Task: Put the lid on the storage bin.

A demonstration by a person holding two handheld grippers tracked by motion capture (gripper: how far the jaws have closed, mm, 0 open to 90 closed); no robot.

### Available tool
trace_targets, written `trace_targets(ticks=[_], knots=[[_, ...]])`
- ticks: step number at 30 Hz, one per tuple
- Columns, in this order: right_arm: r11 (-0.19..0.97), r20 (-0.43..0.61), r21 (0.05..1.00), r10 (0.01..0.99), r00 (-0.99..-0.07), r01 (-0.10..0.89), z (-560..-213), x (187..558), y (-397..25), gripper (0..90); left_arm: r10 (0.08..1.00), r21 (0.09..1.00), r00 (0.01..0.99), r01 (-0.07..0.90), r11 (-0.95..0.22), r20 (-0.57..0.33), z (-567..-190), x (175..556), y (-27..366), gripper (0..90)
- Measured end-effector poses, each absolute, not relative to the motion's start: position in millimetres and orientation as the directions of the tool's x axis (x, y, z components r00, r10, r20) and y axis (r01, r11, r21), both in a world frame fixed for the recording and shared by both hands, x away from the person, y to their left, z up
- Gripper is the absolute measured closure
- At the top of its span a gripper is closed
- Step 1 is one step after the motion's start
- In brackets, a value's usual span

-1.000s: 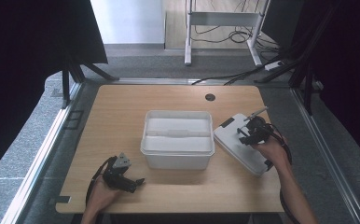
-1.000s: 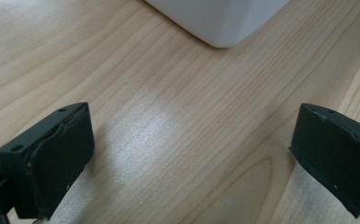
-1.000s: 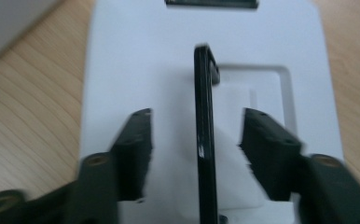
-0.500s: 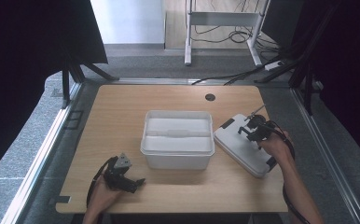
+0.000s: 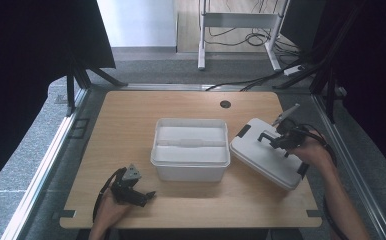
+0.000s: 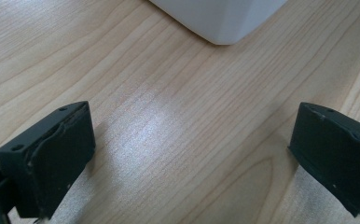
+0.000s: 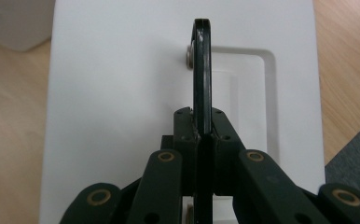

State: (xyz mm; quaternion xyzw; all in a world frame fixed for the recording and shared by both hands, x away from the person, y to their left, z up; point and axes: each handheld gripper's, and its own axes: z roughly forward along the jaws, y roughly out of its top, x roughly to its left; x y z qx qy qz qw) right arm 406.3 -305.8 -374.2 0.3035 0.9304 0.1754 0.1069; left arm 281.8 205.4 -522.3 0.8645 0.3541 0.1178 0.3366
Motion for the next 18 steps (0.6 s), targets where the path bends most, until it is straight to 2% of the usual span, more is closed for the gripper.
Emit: trace_targets(ticks=[9,18], knots=[[0.771,-0.086,0.424,0.556,-0.826,0.475,-331,394,-309,83.8,0.692,0.668,0.721,0.533,-0.519,-0.036,-522,282,205,0.6],[0.813,-0.110,0.464,0.447,-0.888,0.352,-287,385,-293,83.8,0.693,0.668,0.720,0.534,-0.519,-0.038,-522,282,205,0.7]])
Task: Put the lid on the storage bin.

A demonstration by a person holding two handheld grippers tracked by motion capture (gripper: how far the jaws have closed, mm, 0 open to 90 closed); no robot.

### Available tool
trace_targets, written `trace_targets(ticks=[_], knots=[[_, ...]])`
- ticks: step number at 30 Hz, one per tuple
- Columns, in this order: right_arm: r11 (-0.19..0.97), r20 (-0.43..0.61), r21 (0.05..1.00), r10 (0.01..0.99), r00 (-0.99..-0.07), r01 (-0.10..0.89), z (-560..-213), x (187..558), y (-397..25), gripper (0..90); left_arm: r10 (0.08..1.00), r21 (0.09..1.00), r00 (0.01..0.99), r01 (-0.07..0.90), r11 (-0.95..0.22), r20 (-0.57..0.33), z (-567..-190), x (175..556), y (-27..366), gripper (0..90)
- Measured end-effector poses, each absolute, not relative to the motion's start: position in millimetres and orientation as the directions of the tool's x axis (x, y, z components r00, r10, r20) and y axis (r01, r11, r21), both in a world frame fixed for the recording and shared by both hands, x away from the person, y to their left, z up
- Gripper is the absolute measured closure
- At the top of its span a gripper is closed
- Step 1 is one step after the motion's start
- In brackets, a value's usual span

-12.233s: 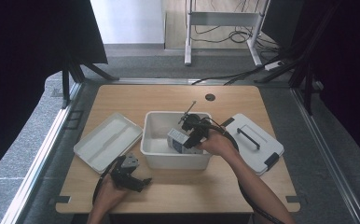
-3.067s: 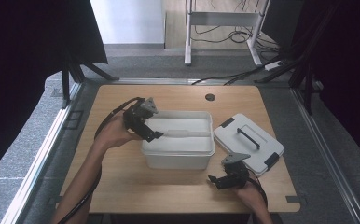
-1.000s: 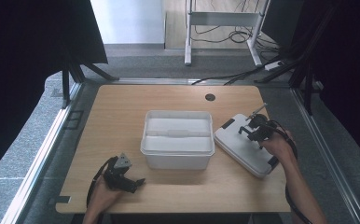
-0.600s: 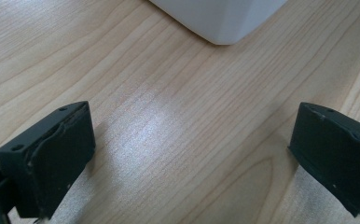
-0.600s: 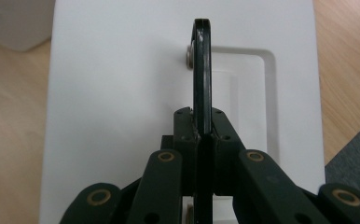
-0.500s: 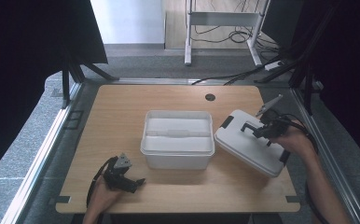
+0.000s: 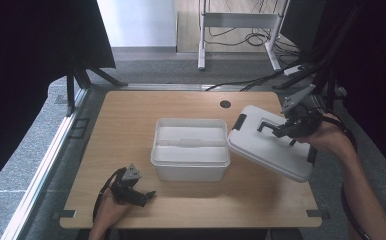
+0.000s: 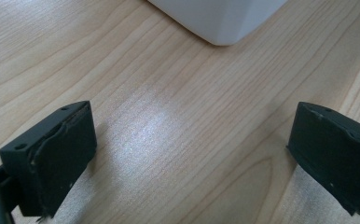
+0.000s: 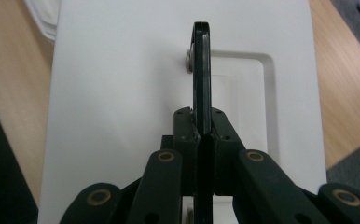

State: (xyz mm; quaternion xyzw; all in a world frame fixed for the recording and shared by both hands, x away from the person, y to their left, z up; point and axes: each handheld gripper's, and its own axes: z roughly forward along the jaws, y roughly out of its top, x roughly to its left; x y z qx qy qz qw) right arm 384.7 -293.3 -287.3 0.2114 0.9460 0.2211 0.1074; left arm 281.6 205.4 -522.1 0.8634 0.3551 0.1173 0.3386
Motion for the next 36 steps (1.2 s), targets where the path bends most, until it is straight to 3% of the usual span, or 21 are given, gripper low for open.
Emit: trace_targets(ticks=[8,19,28,36], knots=[[0.856,-0.124,0.475,0.295,-0.948,0.204,-275,388,-243,83.8,0.691,0.671,0.722,0.530,-0.519,-0.037,-522,281,206,1.7],[0.881,-0.129,0.472,0.110,-0.986,0.036,-285,406,-144,83.8,0.687,0.675,0.726,0.526,-0.518,-0.039,-522,281,206,3.5],[0.887,-0.118,0.460,0.010,-0.993,-0.046,-302,418,-72,83.7,0.684,0.676,0.729,0.522,-0.520,-0.037,-522,280,206,5.0],[0.912,-0.111,0.407,-0.010,-0.994,-0.055,-324,427,-54,83.5,0.686,0.679,0.726,0.523,-0.516,-0.039,-522,279,206,5.4]])
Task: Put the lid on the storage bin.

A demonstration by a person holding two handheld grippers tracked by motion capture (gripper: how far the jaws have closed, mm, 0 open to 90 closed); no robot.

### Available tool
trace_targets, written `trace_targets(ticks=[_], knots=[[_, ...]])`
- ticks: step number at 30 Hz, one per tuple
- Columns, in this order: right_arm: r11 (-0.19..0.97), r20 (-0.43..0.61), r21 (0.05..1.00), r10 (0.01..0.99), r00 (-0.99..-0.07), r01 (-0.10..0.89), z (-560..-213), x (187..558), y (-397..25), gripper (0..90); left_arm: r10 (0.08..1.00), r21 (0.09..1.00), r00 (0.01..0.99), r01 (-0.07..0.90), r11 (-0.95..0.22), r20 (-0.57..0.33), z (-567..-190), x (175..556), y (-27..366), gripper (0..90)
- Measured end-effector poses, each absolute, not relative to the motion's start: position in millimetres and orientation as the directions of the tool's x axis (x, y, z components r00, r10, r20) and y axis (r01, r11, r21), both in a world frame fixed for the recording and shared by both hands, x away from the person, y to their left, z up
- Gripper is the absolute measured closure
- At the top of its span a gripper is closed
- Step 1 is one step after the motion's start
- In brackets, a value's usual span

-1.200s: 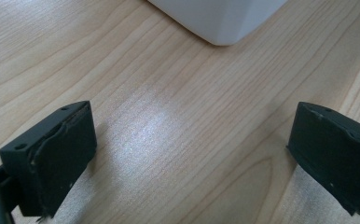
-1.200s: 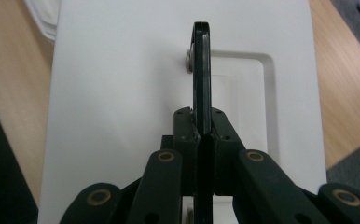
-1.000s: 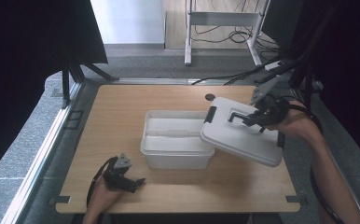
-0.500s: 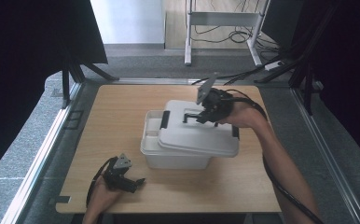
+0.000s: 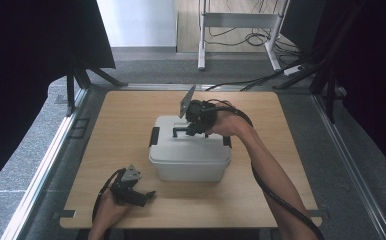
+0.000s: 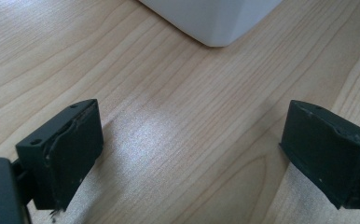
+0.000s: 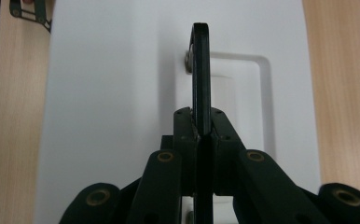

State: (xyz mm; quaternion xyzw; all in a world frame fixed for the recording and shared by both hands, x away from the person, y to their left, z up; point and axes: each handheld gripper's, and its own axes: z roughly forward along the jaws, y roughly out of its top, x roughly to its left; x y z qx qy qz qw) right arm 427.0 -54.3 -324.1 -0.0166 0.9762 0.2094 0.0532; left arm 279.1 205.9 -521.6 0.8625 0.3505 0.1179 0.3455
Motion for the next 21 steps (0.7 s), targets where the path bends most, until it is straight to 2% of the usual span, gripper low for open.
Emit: trace_targets(ticks=[7,12,17,21], knots=[[0.899,-0.089,0.438,0.017,-0.996,-0.024,-334,426,-61,82.3,0.687,0.679,0.726,0.524,-0.515,-0.039,-522,279,206,5.5],[0.886,-0.089,0.463,0.057,-0.994,0.009,-327,423,-71,62.0,0.688,0.679,0.725,0.524,-0.513,-0.040,-522,279,206,5.7],[0.869,-0.091,0.489,0.141,-0.986,0.079,-321,419,-90,42.5,0.690,0.680,0.723,0.525,-0.512,-0.039,-522,278,206,5.7],[0.853,-0.095,0.503,0.210,-0.973,0.135,-321,415,-109,33.6,0.690,0.680,0.722,0.525,-0.512,-0.039,-522,278,206,5.8]])
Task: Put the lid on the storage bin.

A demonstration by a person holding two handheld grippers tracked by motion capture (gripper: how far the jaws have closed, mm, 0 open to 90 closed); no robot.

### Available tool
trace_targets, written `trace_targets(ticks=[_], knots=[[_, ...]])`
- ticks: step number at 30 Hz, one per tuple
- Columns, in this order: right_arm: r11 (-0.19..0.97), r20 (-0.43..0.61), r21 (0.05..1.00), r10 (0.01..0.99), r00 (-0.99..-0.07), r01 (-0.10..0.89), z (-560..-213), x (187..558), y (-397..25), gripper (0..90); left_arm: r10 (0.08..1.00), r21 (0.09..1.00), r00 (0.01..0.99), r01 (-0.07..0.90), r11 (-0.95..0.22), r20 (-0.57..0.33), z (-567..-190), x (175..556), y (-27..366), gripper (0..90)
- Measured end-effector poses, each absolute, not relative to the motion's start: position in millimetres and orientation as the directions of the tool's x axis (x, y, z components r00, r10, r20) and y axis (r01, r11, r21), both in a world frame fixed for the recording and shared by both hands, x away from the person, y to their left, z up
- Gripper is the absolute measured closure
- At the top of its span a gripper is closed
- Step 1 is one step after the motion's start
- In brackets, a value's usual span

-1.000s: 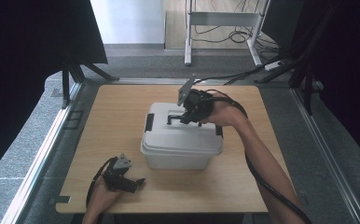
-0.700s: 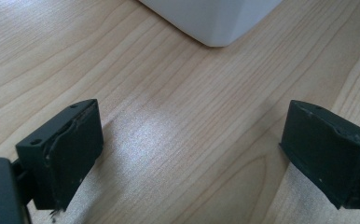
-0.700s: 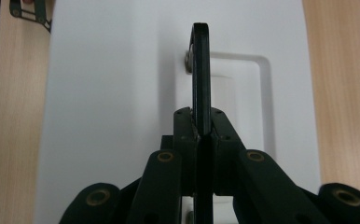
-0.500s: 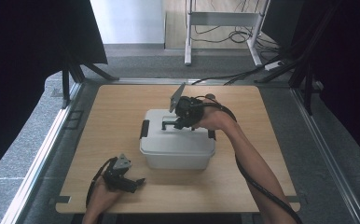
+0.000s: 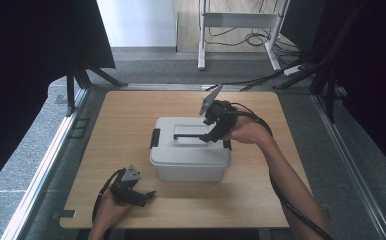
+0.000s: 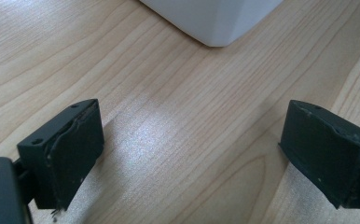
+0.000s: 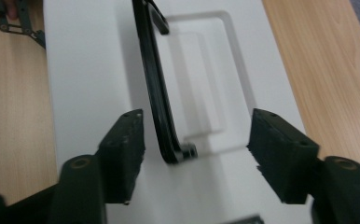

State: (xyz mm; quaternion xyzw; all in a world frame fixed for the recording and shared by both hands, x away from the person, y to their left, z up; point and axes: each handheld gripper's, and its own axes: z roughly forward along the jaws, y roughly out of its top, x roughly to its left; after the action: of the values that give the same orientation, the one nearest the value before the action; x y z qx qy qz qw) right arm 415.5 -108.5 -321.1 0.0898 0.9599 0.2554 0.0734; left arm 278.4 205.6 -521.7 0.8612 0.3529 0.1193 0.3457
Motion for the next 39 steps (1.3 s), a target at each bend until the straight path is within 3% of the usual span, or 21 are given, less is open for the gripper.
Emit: trace_targets(ticks=[4,15,39], knots=[[0.828,-0.098,0.530,0.277,-0.956,0.186,-321,412,-128,25.0,0.691,0.680,0.722,0.526,-0.511,-0.038,-522,278,206,5.8],[0.753,-0.093,0.586,0.428,-0.899,0.298,-329,399,-182,14.4,0.692,0.680,0.721,0.526,-0.511,-0.038,-522,278,206,5.9],[0.602,-0.065,0.651,0.651,-0.756,0.463,-367,361,-265,6.0,0.693,0.680,0.720,0.526,-0.511,-0.036,-522,278,206,6.3]])
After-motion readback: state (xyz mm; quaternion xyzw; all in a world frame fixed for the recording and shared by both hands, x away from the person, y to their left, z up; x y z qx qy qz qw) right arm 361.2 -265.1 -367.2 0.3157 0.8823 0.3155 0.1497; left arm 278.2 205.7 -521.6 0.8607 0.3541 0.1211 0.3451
